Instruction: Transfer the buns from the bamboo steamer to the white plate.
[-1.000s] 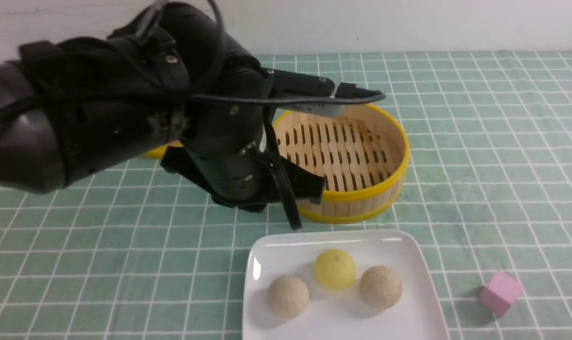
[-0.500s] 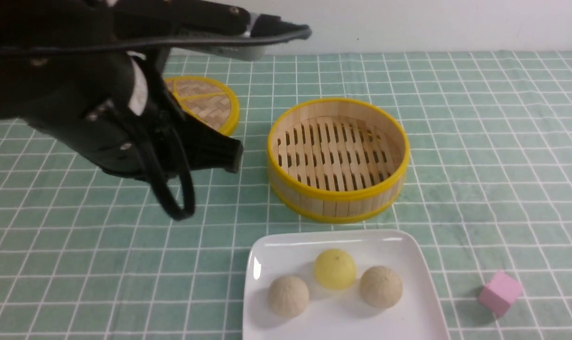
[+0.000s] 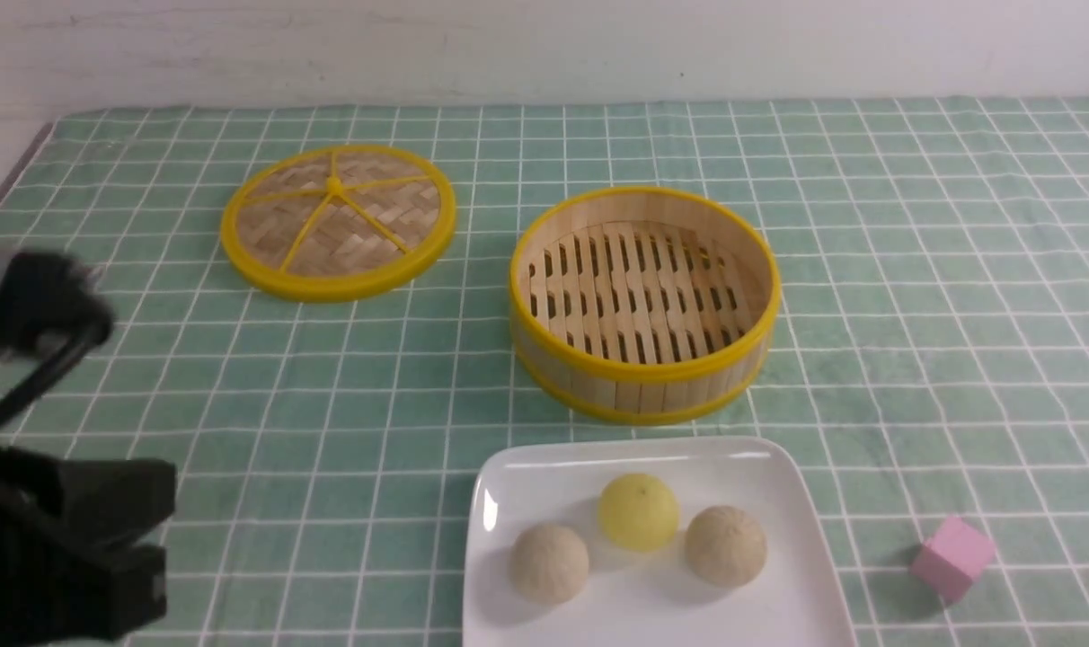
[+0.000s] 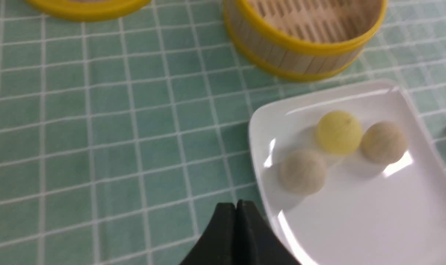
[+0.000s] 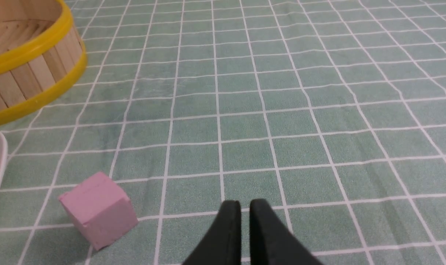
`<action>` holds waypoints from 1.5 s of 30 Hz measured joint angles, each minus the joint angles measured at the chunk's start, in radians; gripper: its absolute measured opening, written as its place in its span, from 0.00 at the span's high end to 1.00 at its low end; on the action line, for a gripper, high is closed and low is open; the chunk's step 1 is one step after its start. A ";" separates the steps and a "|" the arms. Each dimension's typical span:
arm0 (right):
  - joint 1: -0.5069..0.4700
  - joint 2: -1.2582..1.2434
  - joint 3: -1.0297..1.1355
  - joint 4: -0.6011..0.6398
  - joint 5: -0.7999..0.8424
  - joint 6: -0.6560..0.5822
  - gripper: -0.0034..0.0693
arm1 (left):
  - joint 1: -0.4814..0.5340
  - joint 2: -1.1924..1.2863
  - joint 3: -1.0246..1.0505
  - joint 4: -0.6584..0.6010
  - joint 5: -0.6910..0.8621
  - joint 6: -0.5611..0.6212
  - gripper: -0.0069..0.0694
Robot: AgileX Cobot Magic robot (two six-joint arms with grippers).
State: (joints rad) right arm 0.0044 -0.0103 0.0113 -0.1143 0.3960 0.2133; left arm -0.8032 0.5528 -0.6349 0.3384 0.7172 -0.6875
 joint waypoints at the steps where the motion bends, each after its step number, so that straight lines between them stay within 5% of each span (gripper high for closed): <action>1: 0.000 0.000 0.000 0.000 0.000 0.000 0.87 | 0.000 -0.026 0.038 0.012 -0.076 -0.022 0.90; 6: 0.000 0.000 0.000 0.000 0.000 0.000 0.85 | 0.000 -0.173 0.275 0.133 -0.473 -0.085 0.89; 10: 0.000 0.000 0.000 0.000 0.000 0.000 0.85 | 0.000 -0.198 0.361 0.200 -0.598 -0.087 0.89; 26: 0.000 0.000 0.000 0.001 -0.001 0.000 0.82 | 0.011 -0.207 0.423 0.169 -0.480 -0.061 0.88; 31: 0.000 0.000 0.000 0.001 -0.001 0.000 0.81 | 0.150 -0.259 0.459 -0.033 -0.448 0.186 0.87; 36: 0.000 0.000 0.000 0.001 -0.001 0.000 0.80 | 0.392 -0.345 0.555 -0.153 -0.447 0.453 0.87; 45: 0.000 0.000 0.000 0.001 -0.001 0.000 0.79 | 0.688 -0.458 0.644 -0.163 -0.438 0.510 0.86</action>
State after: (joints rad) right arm 0.0044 -0.0103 0.0113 -0.1135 0.3950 0.2133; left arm -0.1153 0.0945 0.0092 0.1756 0.2796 -0.1777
